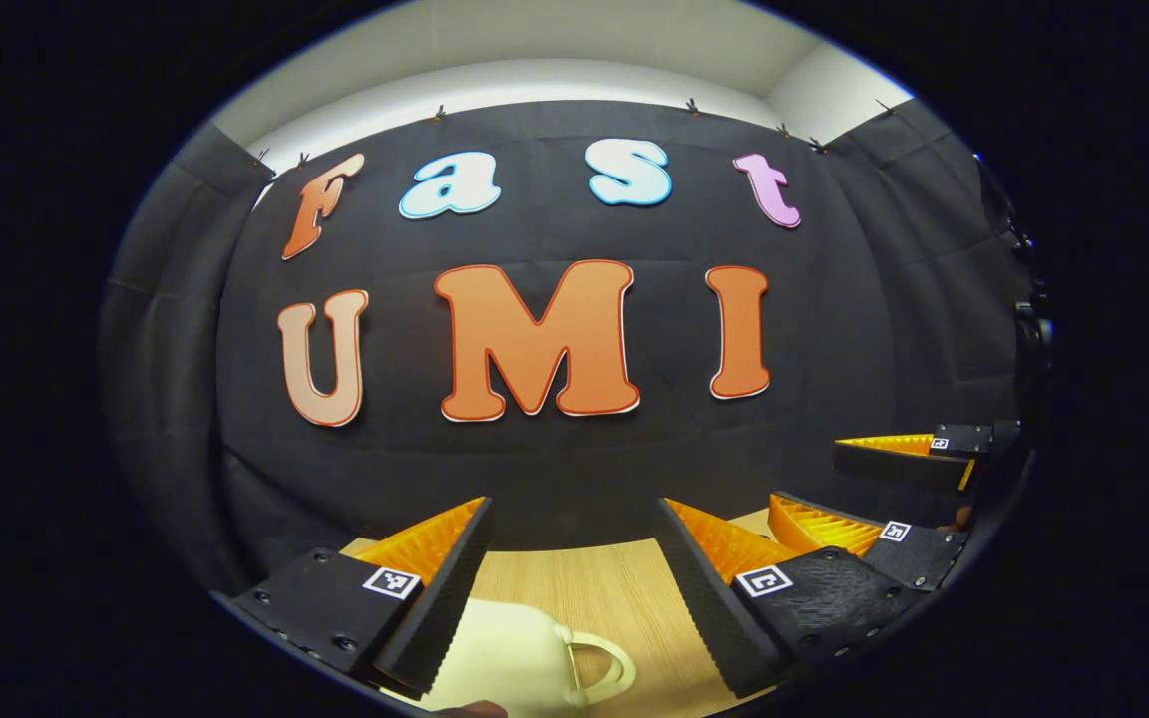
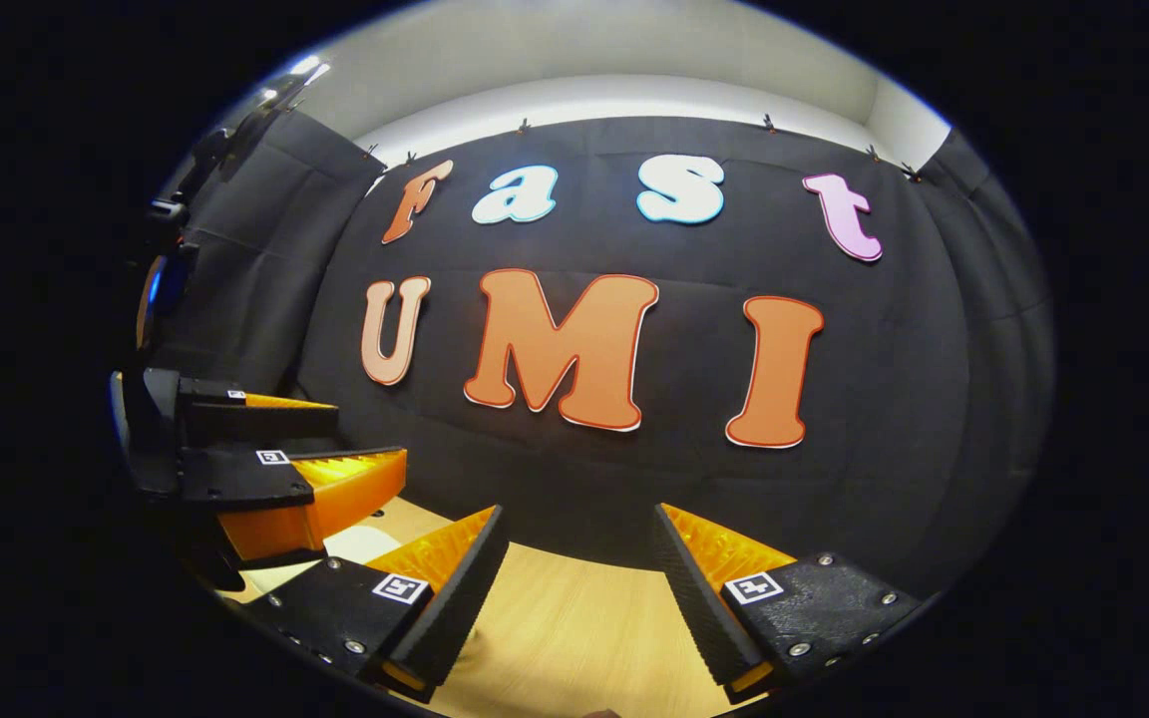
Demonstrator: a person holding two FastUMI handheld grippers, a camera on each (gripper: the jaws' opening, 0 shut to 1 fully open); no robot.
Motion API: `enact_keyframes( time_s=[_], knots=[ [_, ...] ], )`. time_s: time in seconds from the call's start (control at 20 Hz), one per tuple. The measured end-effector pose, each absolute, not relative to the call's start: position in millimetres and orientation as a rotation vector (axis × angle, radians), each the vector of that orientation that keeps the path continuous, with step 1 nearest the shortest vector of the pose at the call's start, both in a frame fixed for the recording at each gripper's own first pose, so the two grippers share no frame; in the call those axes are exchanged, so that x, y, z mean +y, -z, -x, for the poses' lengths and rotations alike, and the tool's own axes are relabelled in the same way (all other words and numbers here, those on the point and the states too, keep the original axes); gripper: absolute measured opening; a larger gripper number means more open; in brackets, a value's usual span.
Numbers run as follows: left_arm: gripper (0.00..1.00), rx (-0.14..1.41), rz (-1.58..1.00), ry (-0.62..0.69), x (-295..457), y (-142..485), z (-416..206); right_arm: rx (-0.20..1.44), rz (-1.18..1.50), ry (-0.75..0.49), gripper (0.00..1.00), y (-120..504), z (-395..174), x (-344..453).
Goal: First open the suitcase, pack the skin care products into it, and then close the suitcase.
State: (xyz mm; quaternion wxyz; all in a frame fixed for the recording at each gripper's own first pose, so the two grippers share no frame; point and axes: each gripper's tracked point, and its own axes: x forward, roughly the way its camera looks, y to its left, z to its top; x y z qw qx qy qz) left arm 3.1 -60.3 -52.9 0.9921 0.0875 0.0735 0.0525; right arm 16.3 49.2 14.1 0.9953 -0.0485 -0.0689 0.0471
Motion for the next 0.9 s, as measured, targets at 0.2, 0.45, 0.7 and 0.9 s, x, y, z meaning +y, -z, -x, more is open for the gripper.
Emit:
enact_keyframes(
  time_s=[0.2,0.45,0.7,0.9],
  knots=[
    [0.99,0.128,-0.188,-0.107,-63,52,3,-0.132,0.108,-0.101,0.94,-11,-13,55],
    [1.0,0.122,-0.205,-0.063,-62,54,4,-0.139,0.093,-0.088,0.94,-14,-4,49],
    [0.99,0.102,-0.231,-0.073,-63,48,9,-0.152,0.079,-0.085,0.95,-20,3,40],
    [0.98,0.109,-0.22,-0.134,-62,52,12,-0.156,0.069,-0.114,0.95,-20,8,32]
  ],
)
